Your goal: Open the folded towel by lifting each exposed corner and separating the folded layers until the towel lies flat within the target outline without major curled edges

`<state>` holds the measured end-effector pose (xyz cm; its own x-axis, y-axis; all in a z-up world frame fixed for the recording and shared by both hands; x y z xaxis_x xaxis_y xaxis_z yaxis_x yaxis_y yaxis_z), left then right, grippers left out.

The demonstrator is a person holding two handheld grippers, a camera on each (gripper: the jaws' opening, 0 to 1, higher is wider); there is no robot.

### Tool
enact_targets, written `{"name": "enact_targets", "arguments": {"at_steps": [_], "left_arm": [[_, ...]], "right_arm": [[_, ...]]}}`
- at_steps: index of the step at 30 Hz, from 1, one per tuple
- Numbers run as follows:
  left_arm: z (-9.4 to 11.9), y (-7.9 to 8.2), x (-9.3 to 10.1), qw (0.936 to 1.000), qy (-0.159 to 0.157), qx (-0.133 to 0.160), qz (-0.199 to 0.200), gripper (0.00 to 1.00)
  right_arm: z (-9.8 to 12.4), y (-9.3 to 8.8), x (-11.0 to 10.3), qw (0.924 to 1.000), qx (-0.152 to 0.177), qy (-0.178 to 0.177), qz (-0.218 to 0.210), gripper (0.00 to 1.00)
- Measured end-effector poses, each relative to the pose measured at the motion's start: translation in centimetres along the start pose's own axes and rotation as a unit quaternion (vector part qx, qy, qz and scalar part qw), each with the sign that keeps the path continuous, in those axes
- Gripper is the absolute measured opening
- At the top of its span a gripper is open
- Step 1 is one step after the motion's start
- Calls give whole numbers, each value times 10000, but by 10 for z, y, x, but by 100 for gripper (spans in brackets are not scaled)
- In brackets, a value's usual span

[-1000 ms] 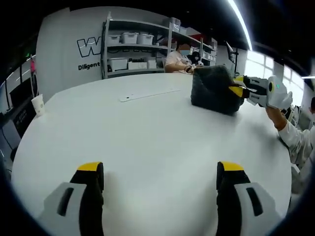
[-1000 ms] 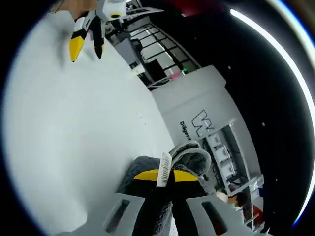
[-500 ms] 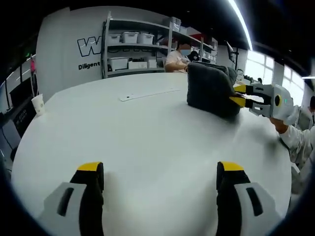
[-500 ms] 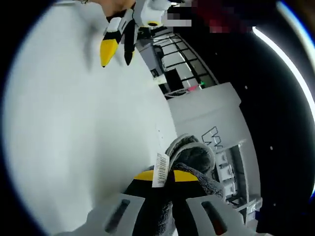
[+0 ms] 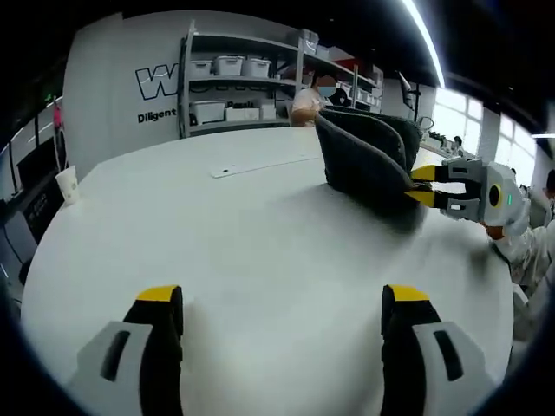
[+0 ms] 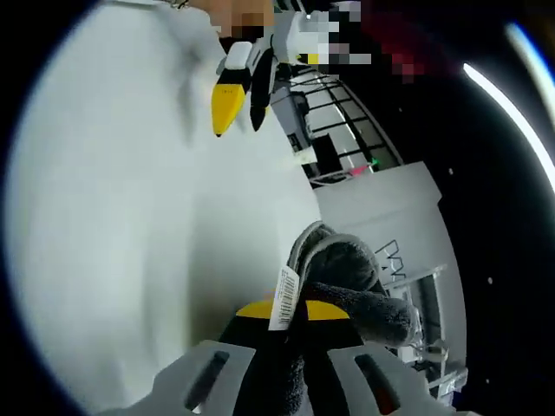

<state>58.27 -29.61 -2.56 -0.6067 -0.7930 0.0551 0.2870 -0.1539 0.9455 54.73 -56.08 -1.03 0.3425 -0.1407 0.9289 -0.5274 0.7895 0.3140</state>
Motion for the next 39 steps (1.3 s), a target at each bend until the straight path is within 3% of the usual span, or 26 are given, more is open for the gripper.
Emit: {"name": "enact_targets", "arguments": {"at_steps": [16, 24, 26, 28, 35, 39], "left_arm": [[2, 2, 1, 10000, -11, 31, -37, 93], [3, 2, 0, 10000, -3, 26, -48, 93], [4, 2, 1, 10000, -3, 25, -52, 93], [4, 2, 1, 10000, -5, 18, -61, 93], [4, 0, 1, 10000, 20, -21, -67, 93], [4, 0, 2, 10000, 18, -28, -84, 93]], "right_arm": [[-16, 18, -12, 9989, 258, 360, -165, 1], [-19, 19, -22, 9958, 262, 701, -522, 2], [-20, 18, -23, 9939, 257, 821, -694, 3], [-20, 18, -26, 9881, 311, 964, -1160, 5], [-10, 23, -18, 9623, 851, 1059, -2356, 19], [-2, 18, -9, 9621, 836, 899, -2434, 35]]}}
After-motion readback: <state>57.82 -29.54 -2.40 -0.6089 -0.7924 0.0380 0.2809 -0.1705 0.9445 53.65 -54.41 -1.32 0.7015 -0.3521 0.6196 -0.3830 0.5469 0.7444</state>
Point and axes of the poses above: the point that each gripper's makers call its tool centre point, and the gripper's own axes: z roughly backward along the fingers, x roughly to its right, y roughly out of its top, the point moved 8 cm from there along z, roughly backward along the fingers, and after that the axes turned 12 degrees about x, right-handed, at the moved point
